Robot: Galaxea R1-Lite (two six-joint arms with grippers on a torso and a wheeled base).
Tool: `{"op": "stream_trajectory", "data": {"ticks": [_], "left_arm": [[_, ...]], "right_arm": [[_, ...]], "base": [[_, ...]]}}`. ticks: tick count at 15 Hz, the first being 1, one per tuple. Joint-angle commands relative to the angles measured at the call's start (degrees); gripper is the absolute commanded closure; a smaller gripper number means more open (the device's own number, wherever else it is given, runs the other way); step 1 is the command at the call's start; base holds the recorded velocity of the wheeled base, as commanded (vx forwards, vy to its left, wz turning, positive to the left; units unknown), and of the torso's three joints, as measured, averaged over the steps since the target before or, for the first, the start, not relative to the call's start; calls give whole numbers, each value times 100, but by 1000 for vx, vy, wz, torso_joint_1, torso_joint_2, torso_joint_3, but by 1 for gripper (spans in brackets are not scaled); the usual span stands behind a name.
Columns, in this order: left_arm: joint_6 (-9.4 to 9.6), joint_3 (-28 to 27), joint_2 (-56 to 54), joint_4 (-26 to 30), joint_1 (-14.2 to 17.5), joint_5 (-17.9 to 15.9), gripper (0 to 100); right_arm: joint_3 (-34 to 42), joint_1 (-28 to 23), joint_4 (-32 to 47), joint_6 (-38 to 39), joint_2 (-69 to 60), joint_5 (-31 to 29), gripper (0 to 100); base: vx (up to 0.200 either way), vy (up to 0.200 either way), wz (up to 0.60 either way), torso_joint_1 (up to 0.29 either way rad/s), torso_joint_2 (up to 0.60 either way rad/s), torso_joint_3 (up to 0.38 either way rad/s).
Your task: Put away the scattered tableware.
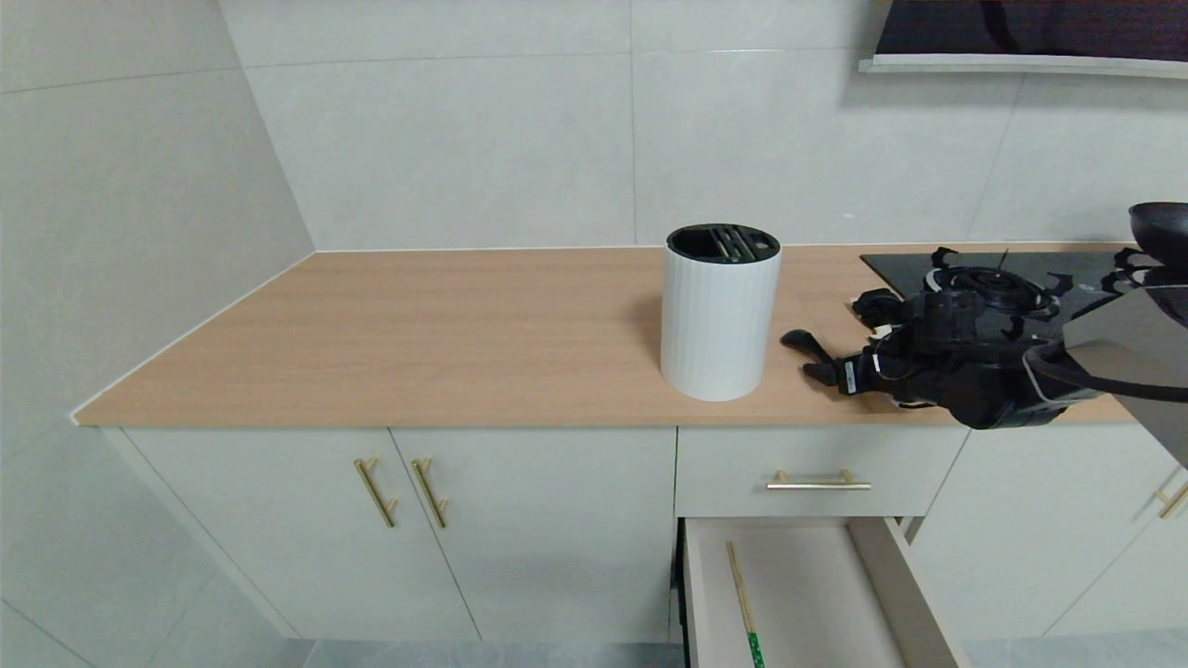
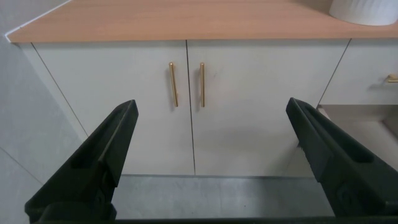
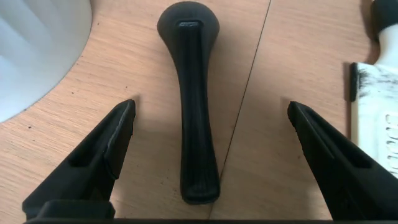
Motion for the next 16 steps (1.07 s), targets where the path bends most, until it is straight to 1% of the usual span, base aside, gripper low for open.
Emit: {"op": "stream_trajectory", "data": {"ticks": [1, 8, 12, 15, 16], "left_arm": [[-1, 0, 0, -1, 1, 2, 0], [-9, 0, 0, -1, 1, 2, 0], [-1, 0, 0, -1, 1, 2, 0], [-1, 0, 0, -1, 1, 2, 0], [-1, 0, 0, -1, 1, 2, 0]], "right_arm": [[3, 2, 0, -4, 14, -1, 100], [3, 11, 8, -4, 14, -10, 100], [3, 11, 140, 23, -206, -36, 100], [12, 63, 492, 330, -549, -62, 100], [3, 160, 808, 524, -839, -220, 100]], "base": [[0, 0, 0, 0, 0, 0], [0, 0, 0, 0, 0, 0], [0, 0, 0, 0, 0, 0], [0, 0, 0, 0, 0, 0], [0, 0, 0, 0, 0, 0]]}}
